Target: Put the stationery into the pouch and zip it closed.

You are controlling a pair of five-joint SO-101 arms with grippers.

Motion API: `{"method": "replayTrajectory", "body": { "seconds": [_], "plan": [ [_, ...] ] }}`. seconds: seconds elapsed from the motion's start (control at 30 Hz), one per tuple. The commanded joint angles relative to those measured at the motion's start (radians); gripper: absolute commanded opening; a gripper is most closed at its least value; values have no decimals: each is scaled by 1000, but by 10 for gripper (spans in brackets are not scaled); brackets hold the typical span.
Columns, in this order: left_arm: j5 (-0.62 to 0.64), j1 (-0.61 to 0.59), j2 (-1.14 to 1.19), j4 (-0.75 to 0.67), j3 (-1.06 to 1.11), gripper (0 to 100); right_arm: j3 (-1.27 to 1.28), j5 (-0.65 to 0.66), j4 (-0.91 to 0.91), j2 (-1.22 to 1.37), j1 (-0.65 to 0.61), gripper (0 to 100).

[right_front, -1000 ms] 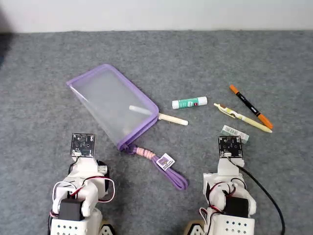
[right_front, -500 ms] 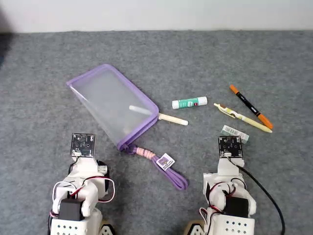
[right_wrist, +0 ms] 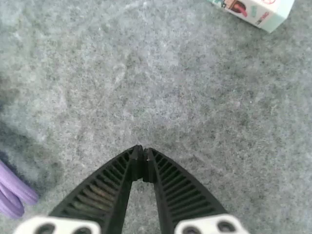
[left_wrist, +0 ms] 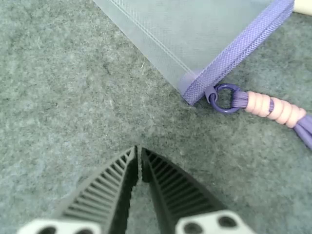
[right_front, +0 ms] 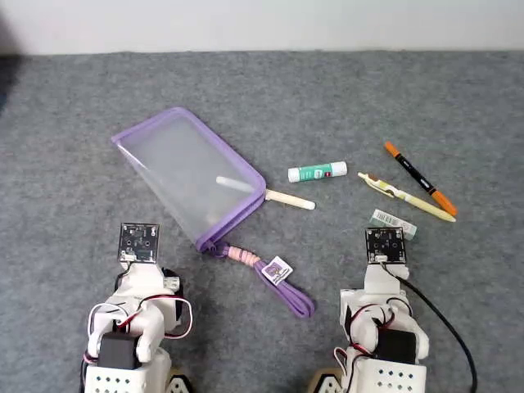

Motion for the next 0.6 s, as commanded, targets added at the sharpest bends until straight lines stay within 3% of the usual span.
{"method": "replayTrajectory", "body": {
  "seconds": [0.0,0.37,0.57],
  "plan": [
    [-9,-8,-15,-20,-5,15,11,3,-13,-10,10,11],
    [-9,-8,-15,-20,-5,15,11,26,-13,-10,45,12],
    [-9,-8,-15,-20,-5,15,8,339,-222,-48,65,9]
  ]
}}
